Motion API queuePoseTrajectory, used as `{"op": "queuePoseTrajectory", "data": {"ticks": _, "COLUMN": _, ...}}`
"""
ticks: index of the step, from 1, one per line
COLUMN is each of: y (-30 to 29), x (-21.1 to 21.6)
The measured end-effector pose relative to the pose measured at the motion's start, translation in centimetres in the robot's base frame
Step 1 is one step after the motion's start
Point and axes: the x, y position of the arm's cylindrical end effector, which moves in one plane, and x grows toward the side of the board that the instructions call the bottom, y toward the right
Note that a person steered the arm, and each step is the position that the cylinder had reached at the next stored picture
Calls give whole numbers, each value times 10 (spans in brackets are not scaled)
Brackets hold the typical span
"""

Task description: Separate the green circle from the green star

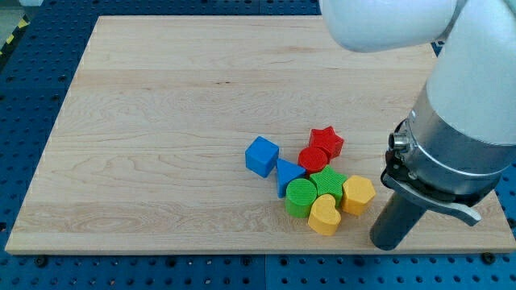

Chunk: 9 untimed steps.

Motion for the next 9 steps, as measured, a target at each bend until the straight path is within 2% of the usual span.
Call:
{"op": "queuePoseTrajectory", "data": {"ticks": 3, "y": -44, "x": -27}}
{"op": "queuePoseTrajectory", "data": {"ticks": 6, "y": -113, "x": -34}}
{"op": "queuePoseTrajectory", "data": {"ticks": 9, "y": -132, "x": -72}}
